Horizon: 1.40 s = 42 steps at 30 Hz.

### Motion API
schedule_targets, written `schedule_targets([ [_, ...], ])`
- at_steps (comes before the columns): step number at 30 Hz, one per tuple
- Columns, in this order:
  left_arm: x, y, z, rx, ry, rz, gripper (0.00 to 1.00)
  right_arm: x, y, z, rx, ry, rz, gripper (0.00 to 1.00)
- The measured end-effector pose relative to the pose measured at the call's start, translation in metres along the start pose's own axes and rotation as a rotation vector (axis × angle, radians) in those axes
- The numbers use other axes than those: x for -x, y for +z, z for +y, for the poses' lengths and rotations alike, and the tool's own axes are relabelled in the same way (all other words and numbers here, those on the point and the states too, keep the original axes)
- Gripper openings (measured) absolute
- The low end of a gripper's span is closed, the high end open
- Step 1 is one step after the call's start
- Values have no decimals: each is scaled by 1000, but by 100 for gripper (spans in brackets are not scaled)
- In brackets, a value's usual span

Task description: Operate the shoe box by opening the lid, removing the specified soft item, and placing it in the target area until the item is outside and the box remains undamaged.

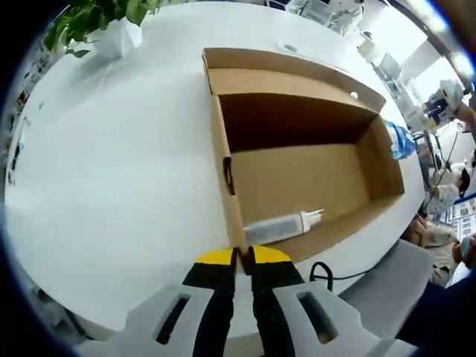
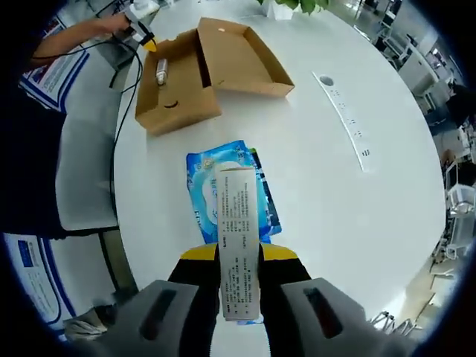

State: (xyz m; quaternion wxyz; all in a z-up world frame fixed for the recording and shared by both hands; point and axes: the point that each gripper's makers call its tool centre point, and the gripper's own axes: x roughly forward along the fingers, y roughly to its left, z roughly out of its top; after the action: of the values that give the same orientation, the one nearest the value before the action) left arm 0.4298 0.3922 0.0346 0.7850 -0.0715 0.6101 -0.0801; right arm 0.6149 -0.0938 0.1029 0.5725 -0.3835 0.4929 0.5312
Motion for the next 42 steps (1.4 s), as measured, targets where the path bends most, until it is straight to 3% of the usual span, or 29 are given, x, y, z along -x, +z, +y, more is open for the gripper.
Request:
schedule_targets([
  [14, -1, 0, 1, 18, 4, 5, 4, 0, -42, -39, 73, 4, 33, 17],
  [17, -1, 0, 0, 13, -1, 5, 4, -4, -56, -55, 98, 1, 54, 17],
  [21, -1, 0, 1, 15, -3, 6, 4, -10, -68, -60, 145, 10, 78, 17],
  [35, -2, 0, 0, 5, 18, 32, 4, -39, -94, -87, 102, 19, 65, 17],
  [42, -3, 0, 0, 5, 21, 31, 4, -51, -99, -88, 110, 38, 64, 17],
])
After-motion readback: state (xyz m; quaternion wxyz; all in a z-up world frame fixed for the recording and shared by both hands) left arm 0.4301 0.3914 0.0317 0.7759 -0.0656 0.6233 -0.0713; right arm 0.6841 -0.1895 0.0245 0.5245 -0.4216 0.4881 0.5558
